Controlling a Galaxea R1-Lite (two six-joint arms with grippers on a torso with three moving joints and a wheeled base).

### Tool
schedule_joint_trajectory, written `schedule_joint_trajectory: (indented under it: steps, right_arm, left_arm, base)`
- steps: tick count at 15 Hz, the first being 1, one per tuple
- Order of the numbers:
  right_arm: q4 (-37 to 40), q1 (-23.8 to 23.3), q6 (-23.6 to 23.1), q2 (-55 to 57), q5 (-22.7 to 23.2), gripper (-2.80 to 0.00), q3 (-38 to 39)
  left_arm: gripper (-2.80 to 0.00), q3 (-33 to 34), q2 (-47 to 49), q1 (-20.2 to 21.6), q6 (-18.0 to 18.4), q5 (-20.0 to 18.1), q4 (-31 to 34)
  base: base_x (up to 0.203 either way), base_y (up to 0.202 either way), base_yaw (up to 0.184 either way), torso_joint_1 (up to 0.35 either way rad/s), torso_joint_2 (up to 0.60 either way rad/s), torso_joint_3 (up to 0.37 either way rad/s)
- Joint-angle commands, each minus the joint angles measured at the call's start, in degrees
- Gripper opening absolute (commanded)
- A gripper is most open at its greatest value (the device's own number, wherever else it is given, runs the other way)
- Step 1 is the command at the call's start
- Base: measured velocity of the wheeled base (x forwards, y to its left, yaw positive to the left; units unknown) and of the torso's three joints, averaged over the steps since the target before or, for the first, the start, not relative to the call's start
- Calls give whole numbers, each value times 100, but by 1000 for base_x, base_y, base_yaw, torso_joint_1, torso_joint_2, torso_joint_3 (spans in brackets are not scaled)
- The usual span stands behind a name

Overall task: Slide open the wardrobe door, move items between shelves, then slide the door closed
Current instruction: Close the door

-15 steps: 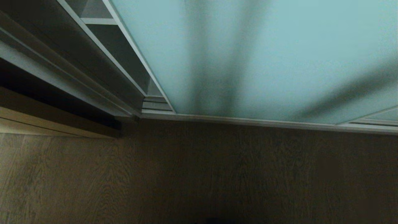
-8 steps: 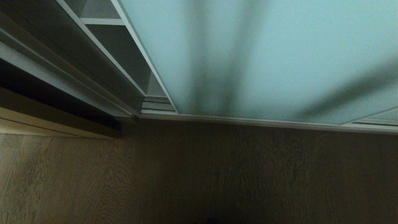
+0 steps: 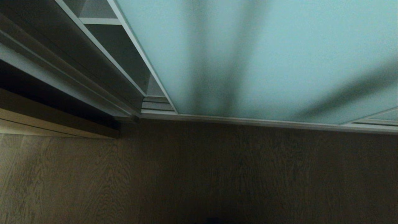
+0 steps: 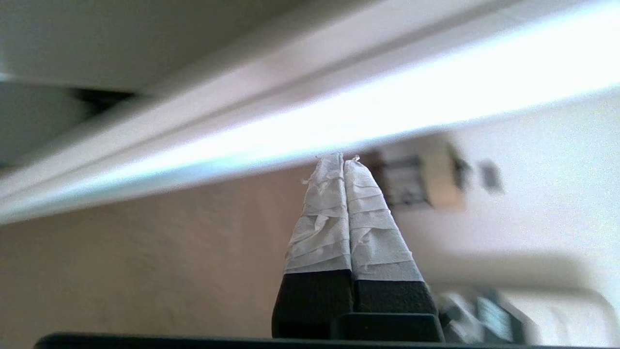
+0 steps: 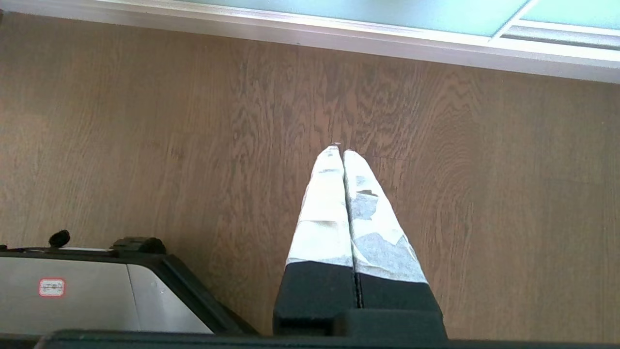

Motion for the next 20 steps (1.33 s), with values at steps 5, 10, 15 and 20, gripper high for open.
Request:
schedule_joint_trajectory:
  steps: [5,10,15,20]
  right_arm:
    - [-6,4,5,7,1,-280,0]
    - [1,4,5,7,8,-280,0]
    - [-6,4,5,7,1,-280,0]
    - [-6,4,2,7,1,-280,0]
  left_arm:
    - [-280,-6,-107,-73,-337,-485,23]
    - [-280,-331,662,-89,-310,-60,40]
    - [-280,-449,826,-204,-336,23,27]
    - [-280,-426,547,-316,-591,-195,33]
  base:
    - [0,0,0,0,0,0]
    - [0,0,0,0,0,0]
    - [0,0,0,0,0,0]
    - [0,0,0,0,0,0]
